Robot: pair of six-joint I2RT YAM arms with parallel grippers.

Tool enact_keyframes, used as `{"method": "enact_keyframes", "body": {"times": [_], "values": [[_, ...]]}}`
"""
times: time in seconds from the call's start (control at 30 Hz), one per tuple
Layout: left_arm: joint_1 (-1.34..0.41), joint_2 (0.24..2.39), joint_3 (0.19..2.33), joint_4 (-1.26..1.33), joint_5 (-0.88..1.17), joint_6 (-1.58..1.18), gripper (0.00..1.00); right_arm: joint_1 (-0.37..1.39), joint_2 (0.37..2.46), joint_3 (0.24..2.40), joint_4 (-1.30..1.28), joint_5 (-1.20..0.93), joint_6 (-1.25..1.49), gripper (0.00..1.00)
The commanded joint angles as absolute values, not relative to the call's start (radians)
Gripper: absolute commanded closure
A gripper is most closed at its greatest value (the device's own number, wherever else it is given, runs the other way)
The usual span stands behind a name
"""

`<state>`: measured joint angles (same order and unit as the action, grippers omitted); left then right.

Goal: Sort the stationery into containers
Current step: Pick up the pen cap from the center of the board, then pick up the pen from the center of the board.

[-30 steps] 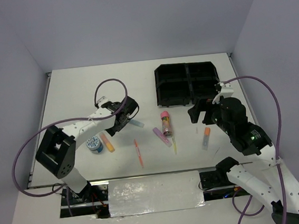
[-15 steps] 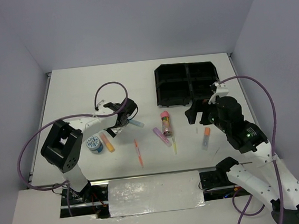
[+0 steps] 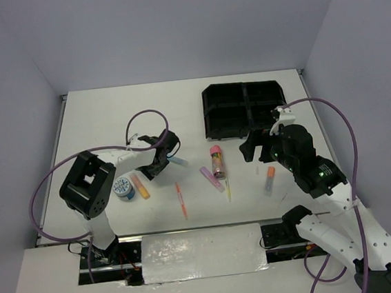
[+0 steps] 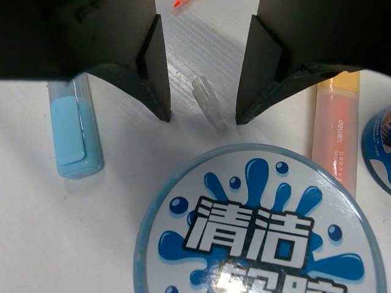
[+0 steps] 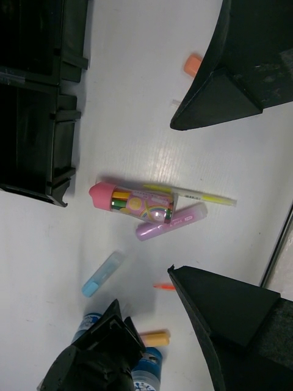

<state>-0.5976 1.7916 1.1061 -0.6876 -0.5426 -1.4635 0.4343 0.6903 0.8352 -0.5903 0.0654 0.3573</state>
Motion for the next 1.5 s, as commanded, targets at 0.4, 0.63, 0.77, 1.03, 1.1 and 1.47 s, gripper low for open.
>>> {"method": "enact_keyframes", "body": {"times": [0.4,0.63,0.77,1.03,1.1,1.47], "values": [[-0.617,1.792,1.031,-0.673,-0.492,-1.459,0.73,0.439,0.675,0.825,-0.554,0.054,0.345,0.0],[-0.644,1.752,0.988,-0.617,-0.471,-1.421,1.0,0.437,0.672,0.821,-0.548,0.037,0.357,0.0],[-0.683,1.681,0.988,-0.612,-0.497,-1.385,1.0,0.437,0.678,0.796,-0.516,0.005,0.38,0.0],[-0.764,1.306,1.026,-0.623,-0.643,-1.136,1.0,0.598,0.811,0.77,-0.482,0.037,0.513,0.04],[-0.746,1.2,1.045,-0.703,-0.681,-1.105,1.0,0.676,0.868,0.776,-0.476,0.119,0.558,0.04],[-0.292,0.91,1.158,-0.831,-0.604,-0.692,1.0,1.089,1.474,0.995,-0.393,0.342,0.687,0.19]]}}
